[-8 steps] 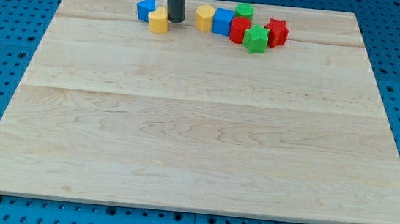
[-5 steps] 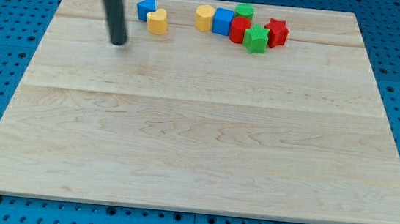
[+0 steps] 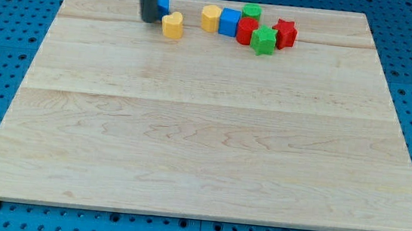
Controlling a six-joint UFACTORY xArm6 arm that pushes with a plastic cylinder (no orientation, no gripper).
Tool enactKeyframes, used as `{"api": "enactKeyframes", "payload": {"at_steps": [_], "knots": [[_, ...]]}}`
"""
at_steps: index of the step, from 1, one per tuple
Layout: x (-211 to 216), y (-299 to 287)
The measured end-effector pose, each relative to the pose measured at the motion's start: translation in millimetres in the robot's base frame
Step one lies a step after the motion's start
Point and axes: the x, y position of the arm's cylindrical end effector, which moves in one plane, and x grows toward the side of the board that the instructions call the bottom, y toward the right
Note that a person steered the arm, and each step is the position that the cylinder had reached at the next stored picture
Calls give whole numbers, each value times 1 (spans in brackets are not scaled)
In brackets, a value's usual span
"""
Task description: Push the blue triangle into the red circle
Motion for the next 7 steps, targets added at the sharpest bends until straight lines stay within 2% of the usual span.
{"api": "enactKeyframes", "payload": {"at_steps": [1, 2, 4, 5, 6, 7], "knots": [[-12, -39], [-35, 0], [-12, 77], [-21, 50], [-40, 56], [-47, 87]]}}
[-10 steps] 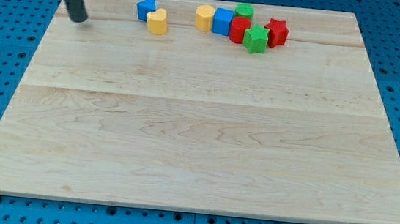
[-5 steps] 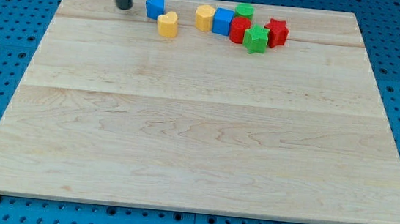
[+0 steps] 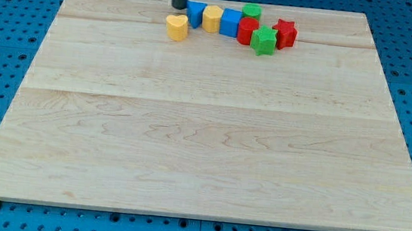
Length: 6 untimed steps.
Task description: Push the blue triangle into the red circle
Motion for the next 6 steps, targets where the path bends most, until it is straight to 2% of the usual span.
{"api": "enactKeyframes", "payload": {"at_steps": [1, 2, 4, 5, 6], "knots": [[44, 0], [70, 7], [77, -16], [77, 39], [77, 63]]}}
